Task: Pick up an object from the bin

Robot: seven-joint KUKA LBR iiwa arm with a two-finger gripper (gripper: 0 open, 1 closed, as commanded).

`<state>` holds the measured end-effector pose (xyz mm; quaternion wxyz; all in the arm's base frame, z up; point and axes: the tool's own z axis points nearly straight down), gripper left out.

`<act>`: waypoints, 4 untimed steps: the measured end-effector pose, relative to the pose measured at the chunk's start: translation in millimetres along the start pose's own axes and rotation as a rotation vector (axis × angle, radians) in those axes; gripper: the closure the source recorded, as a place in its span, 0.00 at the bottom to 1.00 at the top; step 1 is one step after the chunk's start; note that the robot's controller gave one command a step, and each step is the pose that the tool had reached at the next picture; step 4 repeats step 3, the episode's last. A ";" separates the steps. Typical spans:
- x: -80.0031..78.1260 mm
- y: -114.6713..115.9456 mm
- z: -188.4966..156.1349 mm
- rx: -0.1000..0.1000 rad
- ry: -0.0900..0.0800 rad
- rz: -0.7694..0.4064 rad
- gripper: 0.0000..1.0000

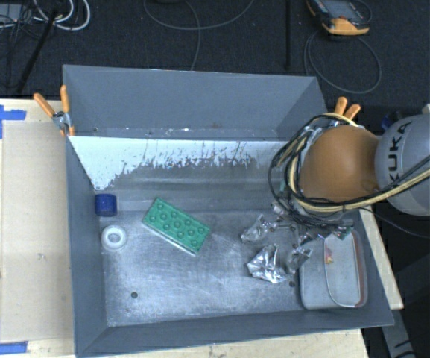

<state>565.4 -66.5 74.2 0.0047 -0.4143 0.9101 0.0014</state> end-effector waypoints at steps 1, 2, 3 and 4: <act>2.5 -3.1 -1.5 0.005 0.004 0.005 1.00; 0.2 -3.4 -42.8 0.001 0.006 0.008 1.00; -2.7 -4.0 -106.9 0.003 0.005 0.011 1.00; -2.7 -4.0 -106.9 0.003 0.005 0.011 1.00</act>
Offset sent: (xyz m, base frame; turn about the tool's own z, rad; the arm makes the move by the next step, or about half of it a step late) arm 0.0000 0.0000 0.0000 0.0000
